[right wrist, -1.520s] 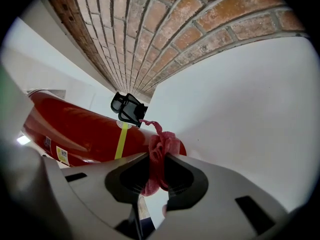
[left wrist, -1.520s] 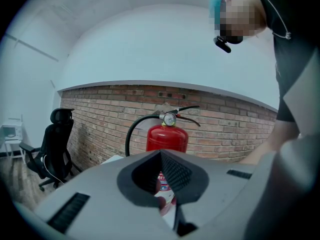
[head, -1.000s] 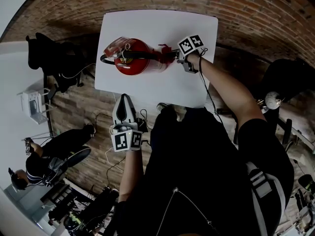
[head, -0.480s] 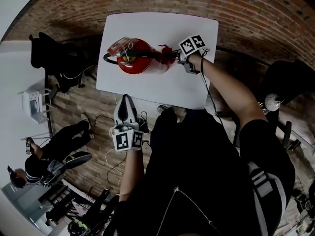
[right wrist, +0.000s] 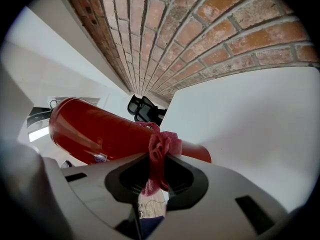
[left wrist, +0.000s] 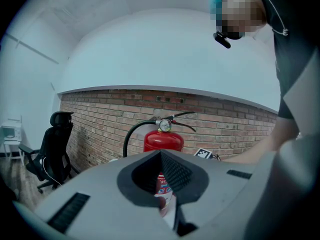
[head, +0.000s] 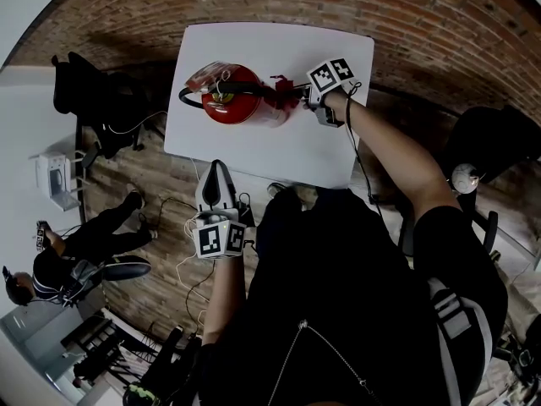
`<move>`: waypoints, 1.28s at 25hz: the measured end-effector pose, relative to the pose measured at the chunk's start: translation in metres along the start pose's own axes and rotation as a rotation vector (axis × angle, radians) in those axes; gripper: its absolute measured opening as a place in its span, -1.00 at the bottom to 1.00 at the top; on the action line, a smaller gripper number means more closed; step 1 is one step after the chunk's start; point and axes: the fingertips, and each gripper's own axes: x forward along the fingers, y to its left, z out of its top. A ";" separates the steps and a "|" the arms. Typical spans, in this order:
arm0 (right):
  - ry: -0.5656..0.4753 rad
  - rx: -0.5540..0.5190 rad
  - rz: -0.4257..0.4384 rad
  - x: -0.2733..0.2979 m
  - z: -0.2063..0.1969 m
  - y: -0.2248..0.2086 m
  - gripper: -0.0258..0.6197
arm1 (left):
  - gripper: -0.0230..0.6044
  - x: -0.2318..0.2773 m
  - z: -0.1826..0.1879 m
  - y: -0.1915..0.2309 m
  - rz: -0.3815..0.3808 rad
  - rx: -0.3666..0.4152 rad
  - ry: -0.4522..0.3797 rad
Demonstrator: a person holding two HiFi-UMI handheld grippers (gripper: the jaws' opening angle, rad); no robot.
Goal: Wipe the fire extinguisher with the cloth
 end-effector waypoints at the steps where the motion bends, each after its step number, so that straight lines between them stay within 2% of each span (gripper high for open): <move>1: -0.003 -0.001 0.005 -0.001 0.001 0.003 -0.63 | -0.90 0.000 0.000 0.000 0.000 0.002 0.000; 32: -0.091 -0.067 0.161 -0.054 0.028 0.104 -0.63 | -0.90 -0.008 0.000 -0.012 0.001 0.008 -0.009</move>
